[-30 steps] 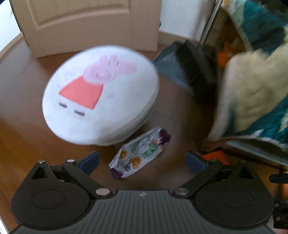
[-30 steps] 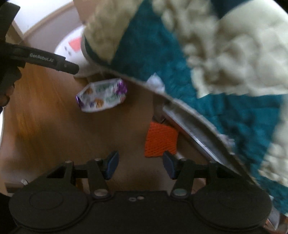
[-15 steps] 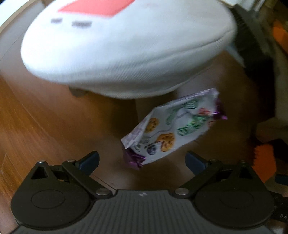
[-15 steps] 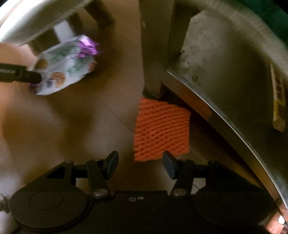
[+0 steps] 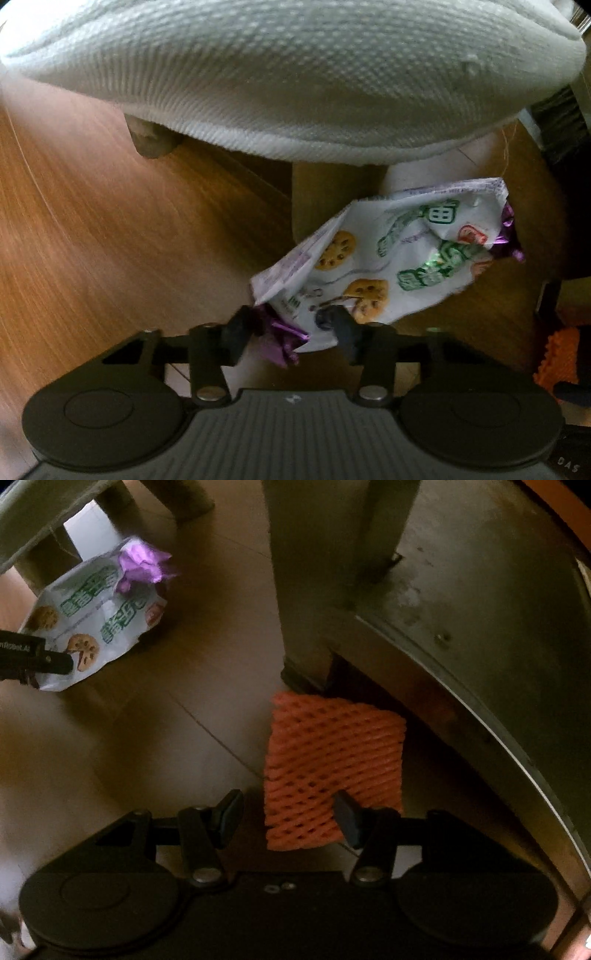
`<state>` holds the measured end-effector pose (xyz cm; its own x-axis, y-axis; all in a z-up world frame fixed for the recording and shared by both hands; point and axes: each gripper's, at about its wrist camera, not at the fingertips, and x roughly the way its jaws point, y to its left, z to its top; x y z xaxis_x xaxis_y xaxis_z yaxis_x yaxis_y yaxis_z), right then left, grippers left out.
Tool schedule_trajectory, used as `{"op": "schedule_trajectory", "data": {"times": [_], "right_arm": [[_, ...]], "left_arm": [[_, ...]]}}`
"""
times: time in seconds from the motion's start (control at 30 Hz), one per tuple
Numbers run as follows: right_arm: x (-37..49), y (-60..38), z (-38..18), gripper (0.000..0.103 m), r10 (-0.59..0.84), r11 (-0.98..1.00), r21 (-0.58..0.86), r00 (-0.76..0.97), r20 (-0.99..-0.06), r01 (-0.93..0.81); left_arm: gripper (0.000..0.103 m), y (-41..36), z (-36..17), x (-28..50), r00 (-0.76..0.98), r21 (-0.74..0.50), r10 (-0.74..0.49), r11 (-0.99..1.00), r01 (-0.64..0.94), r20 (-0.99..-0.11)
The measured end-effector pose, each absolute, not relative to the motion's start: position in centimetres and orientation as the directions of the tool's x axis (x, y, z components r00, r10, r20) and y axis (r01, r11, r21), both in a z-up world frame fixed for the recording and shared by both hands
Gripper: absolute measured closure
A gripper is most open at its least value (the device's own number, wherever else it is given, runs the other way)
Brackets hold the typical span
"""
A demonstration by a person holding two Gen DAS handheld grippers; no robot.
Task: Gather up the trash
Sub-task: 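Grasp the cookie snack bag with the left tool while the right tool grasps the orange foam net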
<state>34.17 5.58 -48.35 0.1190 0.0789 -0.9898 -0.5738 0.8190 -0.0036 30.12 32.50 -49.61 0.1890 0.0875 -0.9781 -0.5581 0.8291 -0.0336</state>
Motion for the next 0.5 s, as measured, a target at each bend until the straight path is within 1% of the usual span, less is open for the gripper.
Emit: {"op": "schedule_trajectory", "data": {"times": [0.07, 0.1, 0.13, 0.17, 0.2, 0.23, 0.3, 0.5], "right_arm": [[33.9, 6.3, -48.6, 0.055, 0.066, 0.803, -0.027, 0.134, -0.989, -0.595], [33.7, 6.4, -48.6, 0.066, 0.053, 0.797, -0.046, 0.146, -0.988, -0.602], [33.5, 6.4, -48.6, 0.070, 0.032, 0.788, -0.077, 0.165, -0.986, -0.610], [33.4, 6.4, -48.5, 0.071, 0.030, 0.780, -0.083, 0.169, -0.985, -0.620], [33.3, 6.3, -48.5, 0.077, 0.031, 0.774, -0.084, 0.170, -0.985, -0.628], [33.3, 6.3, -48.4, 0.092, 0.028, 0.765, -0.091, 0.175, -0.984, -0.638], [33.5, 6.1, -48.3, 0.094, 0.006, 0.754, -0.114, 0.180, -0.984, -0.647], [32.9, 4.7, -46.4, 0.095, 0.088, 0.765, -0.020, 0.135, -0.987, -0.644]], "left_arm": [[0.071, 32.4, -49.6, 29.9, 0.189, -0.033, 0.088, 0.832, -0.554, -0.978], [0.073, 32.5, -49.5, 29.8, 0.190, -0.034, 0.087, 0.832, -0.553, -0.978], [0.073, 32.4, -49.5, 29.8, 0.190, -0.033, 0.087, 0.834, -0.551, -0.978], [0.075, 32.3, -49.4, 29.7, 0.185, -0.022, 0.095, 0.837, -0.547, -0.978], [0.075, 32.2, -49.2, 29.7, 0.180, -0.012, 0.103, 0.839, -0.543, -0.978], [0.076, 32.2, -49.1, 29.5, 0.177, -0.004, 0.109, 0.842, -0.539, -0.978], [0.077, 32.1, -48.9, 29.4, 0.175, -0.001, 0.109, 0.847, -0.531, -0.979], [0.078, 31.2, -47.3, 28.2, 0.189, -0.023, 0.089, 0.853, -0.521, -0.978]]}}
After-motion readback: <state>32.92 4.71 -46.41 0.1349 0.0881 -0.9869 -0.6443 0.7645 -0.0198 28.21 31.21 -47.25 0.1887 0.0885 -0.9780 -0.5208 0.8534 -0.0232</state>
